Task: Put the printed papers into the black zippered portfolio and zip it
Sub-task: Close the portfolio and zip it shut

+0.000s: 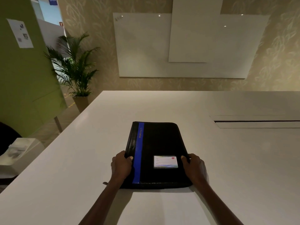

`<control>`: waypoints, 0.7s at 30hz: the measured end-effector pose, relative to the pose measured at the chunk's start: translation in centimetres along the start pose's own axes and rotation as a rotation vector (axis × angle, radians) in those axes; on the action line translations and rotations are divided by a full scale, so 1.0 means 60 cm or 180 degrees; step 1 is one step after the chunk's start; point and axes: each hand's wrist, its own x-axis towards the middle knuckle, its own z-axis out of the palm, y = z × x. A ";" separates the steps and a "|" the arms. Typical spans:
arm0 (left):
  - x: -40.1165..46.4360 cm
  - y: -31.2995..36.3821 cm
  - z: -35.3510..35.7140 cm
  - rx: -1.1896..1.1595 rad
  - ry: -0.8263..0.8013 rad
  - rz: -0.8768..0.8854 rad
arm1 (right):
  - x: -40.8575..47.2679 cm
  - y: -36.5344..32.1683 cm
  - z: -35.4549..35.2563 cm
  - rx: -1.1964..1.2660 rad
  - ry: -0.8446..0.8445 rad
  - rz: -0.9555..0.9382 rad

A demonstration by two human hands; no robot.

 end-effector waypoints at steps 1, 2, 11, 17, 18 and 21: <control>0.002 -0.001 -0.009 -0.0059 -0.0001 0.0012 | -0.002 -0.007 0.004 0.0027 0.0021 -0.0041; 0.004 -0.004 -0.020 -0.0107 0.0005 0.0030 | -0.006 -0.015 0.008 0.0068 0.0044 -0.0077; 0.053 -0.071 -0.169 -0.0249 0.0259 -0.0230 | -0.075 -0.128 0.085 0.0561 0.0161 -0.0195; 0.074 -0.146 -0.249 -0.0131 0.0362 -0.0508 | -0.134 -0.191 0.160 0.0662 0.0085 -0.0099; 0.075 -0.157 -0.258 -0.0105 0.0365 -0.0545 | -0.142 -0.197 0.171 0.0680 0.0071 -0.0079; 0.079 -0.184 -0.275 0.0020 0.0372 -0.0642 | -0.165 -0.213 0.194 0.0732 0.0023 -0.0050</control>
